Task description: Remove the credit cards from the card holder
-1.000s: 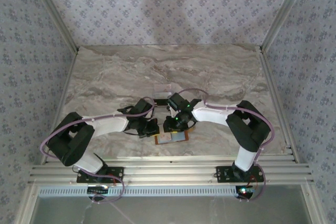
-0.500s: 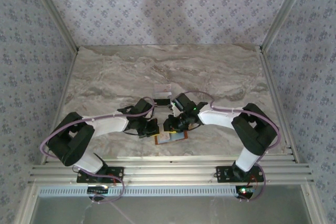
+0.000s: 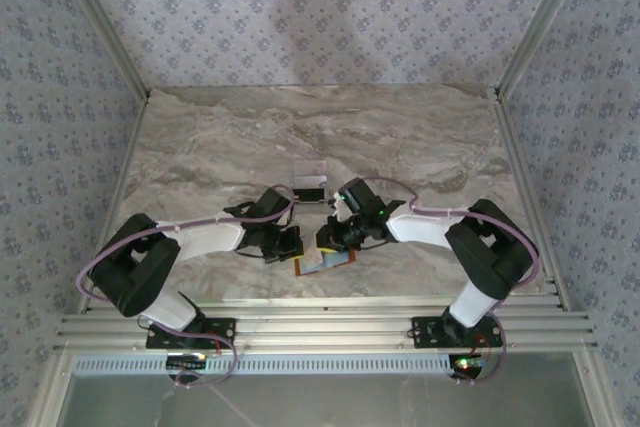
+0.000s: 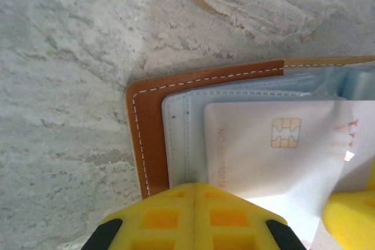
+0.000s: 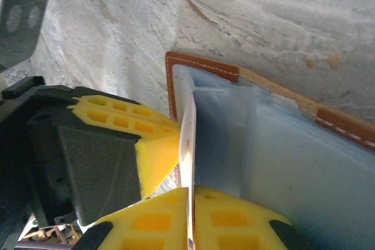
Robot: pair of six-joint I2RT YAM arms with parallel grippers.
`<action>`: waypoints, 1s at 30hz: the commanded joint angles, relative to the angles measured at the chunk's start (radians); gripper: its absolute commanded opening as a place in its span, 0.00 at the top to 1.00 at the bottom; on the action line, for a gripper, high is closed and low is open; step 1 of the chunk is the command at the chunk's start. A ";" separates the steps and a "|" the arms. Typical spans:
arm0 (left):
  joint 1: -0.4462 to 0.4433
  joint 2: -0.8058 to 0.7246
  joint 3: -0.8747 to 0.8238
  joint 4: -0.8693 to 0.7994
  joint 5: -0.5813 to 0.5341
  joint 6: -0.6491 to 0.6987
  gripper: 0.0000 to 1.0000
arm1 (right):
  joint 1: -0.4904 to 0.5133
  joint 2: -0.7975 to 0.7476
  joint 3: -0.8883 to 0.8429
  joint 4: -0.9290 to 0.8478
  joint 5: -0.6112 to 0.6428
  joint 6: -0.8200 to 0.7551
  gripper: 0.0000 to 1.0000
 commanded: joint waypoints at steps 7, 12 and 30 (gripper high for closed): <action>-0.009 0.038 -0.006 -0.061 -0.035 0.013 1.00 | -0.017 -0.051 -0.020 0.025 -0.029 0.010 0.89; -0.008 0.039 0.000 -0.069 -0.037 0.018 1.00 | -0.040 -0.097 -0.019 -0.094 0.037 -0.046 0.91; -0.008 -0.025 0.066 -0.143 -0.058 0.038 0.98 | -0.079 -0.234 0.087 -0.413 0.212 -0.213 0.99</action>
